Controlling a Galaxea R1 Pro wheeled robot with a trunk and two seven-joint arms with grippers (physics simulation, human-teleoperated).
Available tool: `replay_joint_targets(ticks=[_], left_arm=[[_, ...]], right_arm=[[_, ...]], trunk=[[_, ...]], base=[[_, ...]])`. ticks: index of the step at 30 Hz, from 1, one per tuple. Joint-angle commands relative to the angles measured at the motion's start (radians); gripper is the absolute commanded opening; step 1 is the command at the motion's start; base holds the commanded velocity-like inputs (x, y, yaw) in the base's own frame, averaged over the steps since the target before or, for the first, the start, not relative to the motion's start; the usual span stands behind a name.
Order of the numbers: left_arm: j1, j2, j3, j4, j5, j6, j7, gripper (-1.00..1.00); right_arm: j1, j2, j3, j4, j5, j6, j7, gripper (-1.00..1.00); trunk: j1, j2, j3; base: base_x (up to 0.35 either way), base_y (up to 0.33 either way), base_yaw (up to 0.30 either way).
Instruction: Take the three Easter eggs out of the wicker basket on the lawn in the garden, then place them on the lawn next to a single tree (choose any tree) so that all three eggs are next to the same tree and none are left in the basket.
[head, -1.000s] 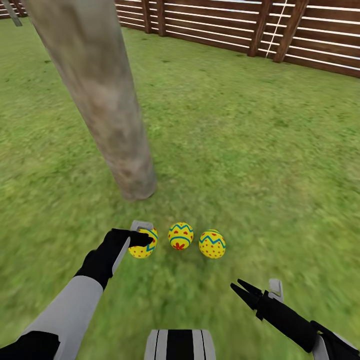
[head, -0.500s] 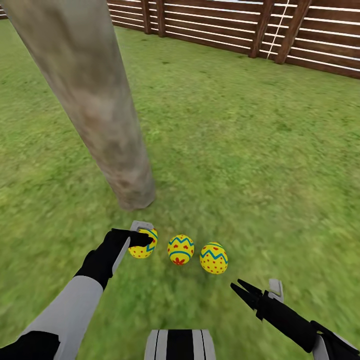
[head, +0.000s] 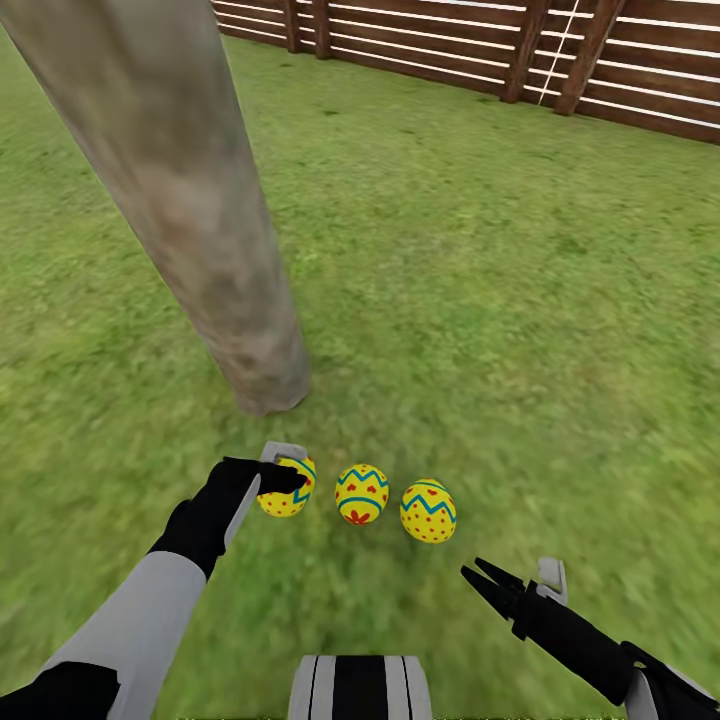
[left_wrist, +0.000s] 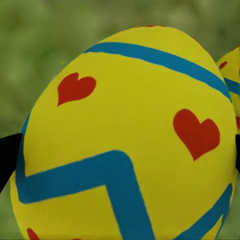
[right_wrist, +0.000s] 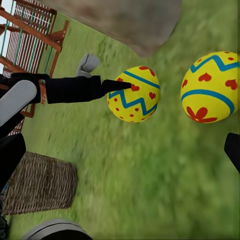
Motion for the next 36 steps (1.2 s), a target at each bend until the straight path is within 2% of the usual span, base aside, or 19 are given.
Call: replay_joint_targets(ticks=[1, 15, 21, 36], left_arm=[[0.000, 0.000, 0.000, -0.001, -0.005, 0.005, -0.005, -1.00], [0.000, 0.002, 0.000, -0.007, -0.004, 0.002, -0.005, -1.00], [0.004, 0.002, 0.000, -0.088, -0.004, 0.001, -0.005, -1.00], [0.005, 0.002, -0.001, -0.118, -0.004, 0.000, -0.004, -1.00]], right_arm=[[-0.001, 0.001, -0.002, 0.000, -0.002, 0.008, 0.003, 1.00], [-0.001, 0.000, -0.002, 0.000, -0.003, 0.008, 0.002, 1.00], [-0.001, 0.000, -0.003, 0.000, -0.001, 0.009, 0.002, 1.00], [-0.001, 0.000, -0.002, 0.000, -0.003, 0.009, 0.003, 1.00]], trunk=[[0.000, -0.001, -0.005], [0.007, -0.004, -0.059], [0.009, -0.005, -0.082], [0.016, -0.009, -0.140]], base=[[0.000, 0.000, 0.000], [0.000, 0.000, 0.000], [0.000, 0.000, 0.000], [0.000, 0.000, 0.000]])
